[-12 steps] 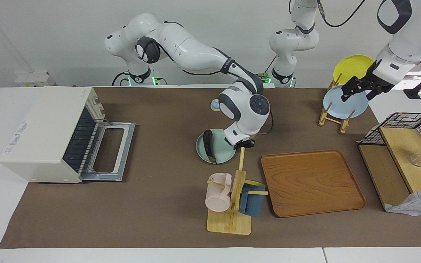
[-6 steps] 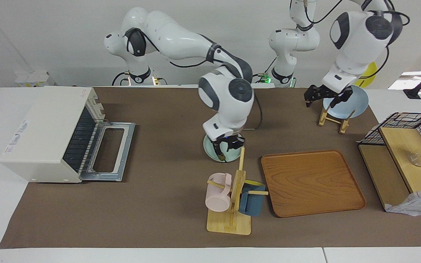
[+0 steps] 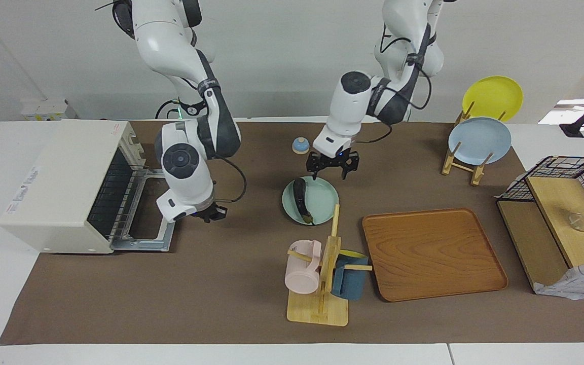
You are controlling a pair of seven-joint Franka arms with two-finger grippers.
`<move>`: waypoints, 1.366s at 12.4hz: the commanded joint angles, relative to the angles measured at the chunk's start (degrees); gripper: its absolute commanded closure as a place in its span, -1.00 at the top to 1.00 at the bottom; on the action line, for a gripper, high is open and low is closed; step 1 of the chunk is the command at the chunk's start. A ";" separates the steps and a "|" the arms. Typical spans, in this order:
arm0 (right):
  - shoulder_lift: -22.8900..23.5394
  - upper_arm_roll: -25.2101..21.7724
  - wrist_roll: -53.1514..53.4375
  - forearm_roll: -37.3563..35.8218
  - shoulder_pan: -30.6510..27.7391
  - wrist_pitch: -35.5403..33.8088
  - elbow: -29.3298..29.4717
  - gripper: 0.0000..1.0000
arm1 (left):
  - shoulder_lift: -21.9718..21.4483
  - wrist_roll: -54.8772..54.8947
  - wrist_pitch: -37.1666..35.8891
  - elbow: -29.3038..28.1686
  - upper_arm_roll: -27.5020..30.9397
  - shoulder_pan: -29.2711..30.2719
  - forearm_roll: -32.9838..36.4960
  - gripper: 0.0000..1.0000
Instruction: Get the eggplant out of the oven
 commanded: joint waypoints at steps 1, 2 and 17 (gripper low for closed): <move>-4.39 1.05 -3.60 -2.78 -4.18 2.11 -7.52 -1.00 | 7.08 -4.08 0.53 7.52 1.33 -2.36 -0.19 1.00; -4.39 1.05 -3.60 -3.31 -4.54 2.71 -8.57 -1.00 | 8.14 -4.27 0.97 8.15 1.33 -2.37 -0.19 1.00; -21.34 0.17 -24.17 3.18 -16.84 -16.61 7.83 0.99 | 7.36 20.29 -10.83 12.11 2.03 19.39 1.75 -1.00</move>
